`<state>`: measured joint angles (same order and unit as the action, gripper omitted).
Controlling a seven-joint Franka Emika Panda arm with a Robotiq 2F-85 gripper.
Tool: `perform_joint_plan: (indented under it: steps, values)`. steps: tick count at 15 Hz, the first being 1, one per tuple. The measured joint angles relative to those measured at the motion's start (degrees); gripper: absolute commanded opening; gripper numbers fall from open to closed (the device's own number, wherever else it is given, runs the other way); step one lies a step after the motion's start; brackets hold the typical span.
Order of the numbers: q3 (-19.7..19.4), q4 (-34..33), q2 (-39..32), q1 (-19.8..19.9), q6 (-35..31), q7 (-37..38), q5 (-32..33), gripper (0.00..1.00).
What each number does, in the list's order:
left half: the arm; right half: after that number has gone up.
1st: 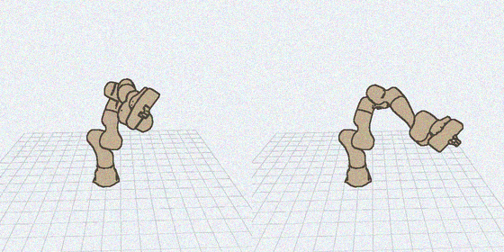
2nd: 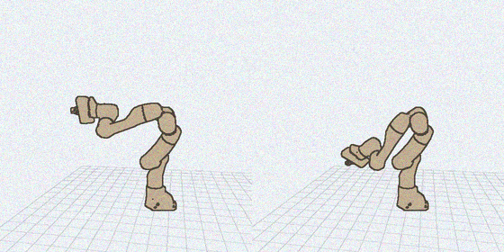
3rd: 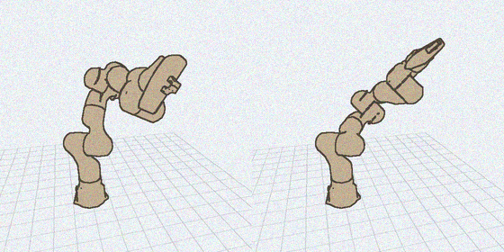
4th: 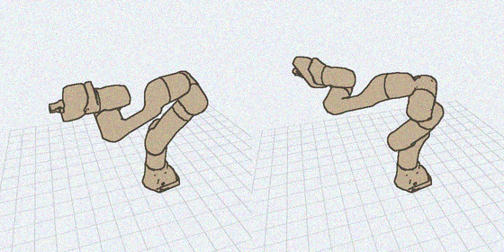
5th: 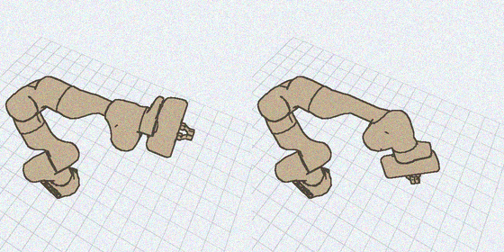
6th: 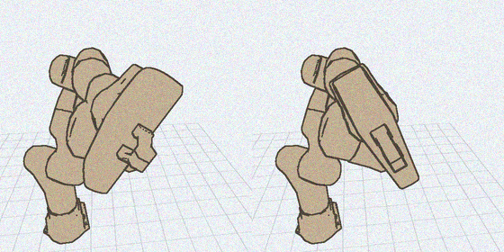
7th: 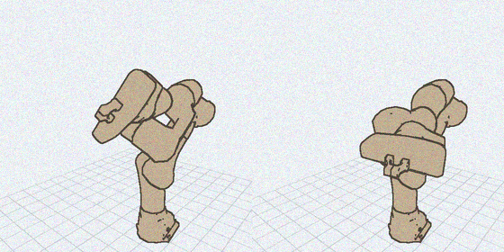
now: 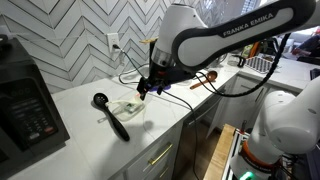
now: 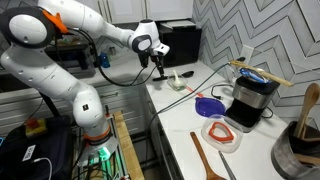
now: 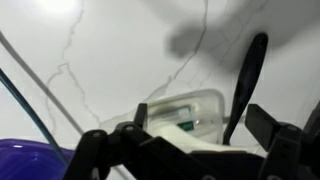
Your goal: Pick up the silver bowl and put it in the clear lunch box with the heart shaped cookie cutter in it
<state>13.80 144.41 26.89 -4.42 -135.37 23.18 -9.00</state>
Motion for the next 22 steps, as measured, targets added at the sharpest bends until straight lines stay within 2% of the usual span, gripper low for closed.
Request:
perform_joint_plan:
  steps: [5,8,13,22]
  values:
    - [-3.0,-2.1,-0.8,7.7,-6.7,4.8,3.2,1.00]
    - [-3.3,-2.6,-0.8,8.7,-6.8,5.2,3.4,1.00]
    - [-2.4,-4.6,-1.4,12.7,-7.9,17.5,5.6,1.00]
    - [-8.7,-11.6,-1.5,23.7,-7.9,32.2,9.2,1.00]
